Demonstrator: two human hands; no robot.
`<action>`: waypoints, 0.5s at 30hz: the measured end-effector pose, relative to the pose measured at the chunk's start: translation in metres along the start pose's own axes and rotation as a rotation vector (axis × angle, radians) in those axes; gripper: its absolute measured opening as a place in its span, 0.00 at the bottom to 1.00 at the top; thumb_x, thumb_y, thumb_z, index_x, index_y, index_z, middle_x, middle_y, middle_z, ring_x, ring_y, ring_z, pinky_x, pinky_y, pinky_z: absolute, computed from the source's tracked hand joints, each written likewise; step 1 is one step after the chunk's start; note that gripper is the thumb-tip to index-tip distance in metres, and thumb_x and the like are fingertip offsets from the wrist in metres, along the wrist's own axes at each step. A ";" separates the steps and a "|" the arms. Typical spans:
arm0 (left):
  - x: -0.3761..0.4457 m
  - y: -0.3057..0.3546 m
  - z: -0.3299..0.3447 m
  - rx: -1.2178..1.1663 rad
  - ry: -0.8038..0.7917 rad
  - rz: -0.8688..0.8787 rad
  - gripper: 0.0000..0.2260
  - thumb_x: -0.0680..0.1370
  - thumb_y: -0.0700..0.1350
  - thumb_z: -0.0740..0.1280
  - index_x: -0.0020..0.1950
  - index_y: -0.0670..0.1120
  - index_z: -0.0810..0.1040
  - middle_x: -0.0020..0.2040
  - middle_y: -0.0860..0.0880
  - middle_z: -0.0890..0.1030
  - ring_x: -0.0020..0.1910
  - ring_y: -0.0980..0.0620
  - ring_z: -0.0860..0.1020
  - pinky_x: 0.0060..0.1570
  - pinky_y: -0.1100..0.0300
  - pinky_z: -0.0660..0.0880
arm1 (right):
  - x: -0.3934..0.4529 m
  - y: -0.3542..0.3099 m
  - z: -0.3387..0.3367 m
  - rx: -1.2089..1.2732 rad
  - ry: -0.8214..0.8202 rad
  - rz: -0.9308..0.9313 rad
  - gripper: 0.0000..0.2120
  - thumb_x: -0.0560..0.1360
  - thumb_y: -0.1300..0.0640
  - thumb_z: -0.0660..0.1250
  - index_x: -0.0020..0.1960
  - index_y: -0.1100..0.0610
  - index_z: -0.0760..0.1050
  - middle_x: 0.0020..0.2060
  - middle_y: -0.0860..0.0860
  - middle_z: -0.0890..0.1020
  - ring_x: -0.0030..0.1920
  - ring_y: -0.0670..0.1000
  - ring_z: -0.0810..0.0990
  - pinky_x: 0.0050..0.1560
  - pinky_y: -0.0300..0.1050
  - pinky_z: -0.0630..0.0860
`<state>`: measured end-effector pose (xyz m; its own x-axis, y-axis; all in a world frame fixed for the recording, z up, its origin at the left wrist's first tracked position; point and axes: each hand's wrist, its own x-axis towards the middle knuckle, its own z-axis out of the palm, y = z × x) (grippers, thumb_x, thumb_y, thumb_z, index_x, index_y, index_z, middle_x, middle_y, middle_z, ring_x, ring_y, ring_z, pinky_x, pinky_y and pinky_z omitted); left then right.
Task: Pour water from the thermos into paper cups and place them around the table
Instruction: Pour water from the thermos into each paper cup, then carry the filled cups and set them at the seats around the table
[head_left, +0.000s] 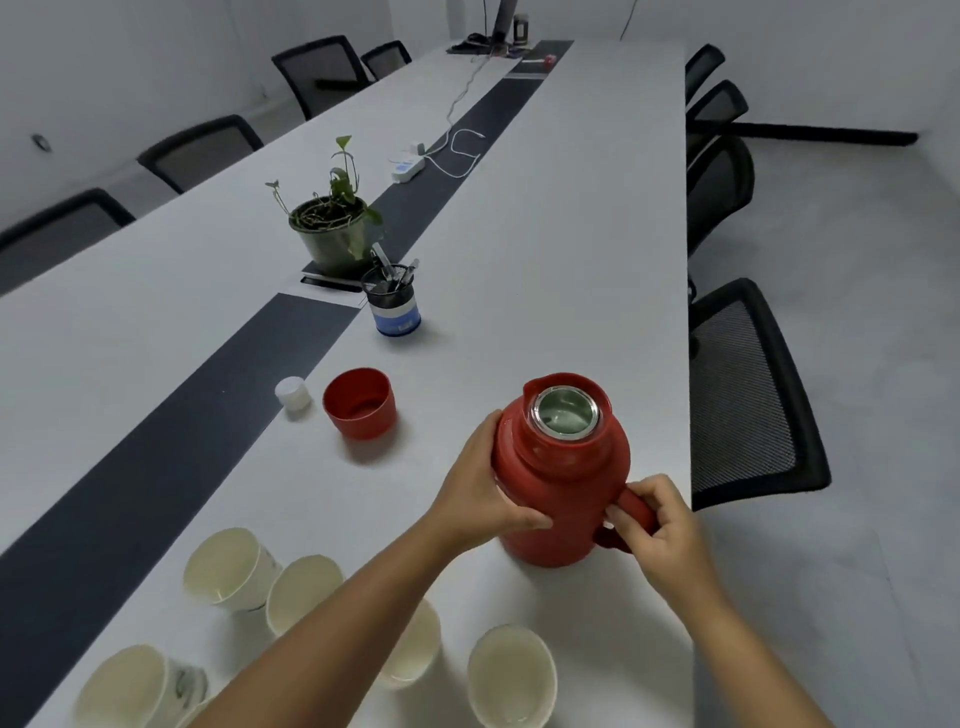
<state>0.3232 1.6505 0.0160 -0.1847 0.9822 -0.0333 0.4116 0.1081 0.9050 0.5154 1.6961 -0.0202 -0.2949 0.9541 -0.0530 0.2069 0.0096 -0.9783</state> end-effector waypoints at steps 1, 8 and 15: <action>0.001 -0.003 -0.001 0.001 0.007 -0.012 0.38 0.54 0.44 0.76 0.53 0.69 0.61 0.54 0.69 0.67 0.52 0.83 0.63 0.45 0.86 0.61 | 0.003 0.002 0.003 0.003 -0.006 0.002 0.15 0.70 0.70 0.67 0.36 0.50 0.70 0.33 0.54 0.78 0.38 0.63 0.79 0.44 0.69 0.76; 0.006 -0.014 -0.003 0.003 0.044 -0.055 0.38 0.53 0.46 0.76 0.54 0.68 0.60 0.55 0.68 0.67 0.53 0.80 0.66 0.45 0.86 0.62 | 0.015 0.007 0.011 -0.016 -0.025 -0.009 0.15 0.70 0.69 0.67 0.37 0.50 0.70 0.31 0.52 0.78 0.37 0.61 0.80 0.43 0.67 0.77; 0.004 -0.005 0.000 0.041 0.104 -0.045 0.41 0.55 0.45 0.75 0.66 0.48 0.65 0.61 0.51 0.72 0.60 0.54 0.72 0.56 0.65 0.69 | 0.028 -0.001 0.009 -0.122 -0.012 -0.091 0.16 0.71 0.67 0.67 0.37 0.46 0.69 0.32 0.47 0.78 0.35 0.58 0.80 0.40 0.52 0.80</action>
<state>0.3207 1.6537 0.0109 -0.2943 0.9553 -0.0271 0.4366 0.1596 0.8854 0.4989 1.7197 -0.0221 -0.3285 0.9440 0.0318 0.2901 0.1329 -0.9477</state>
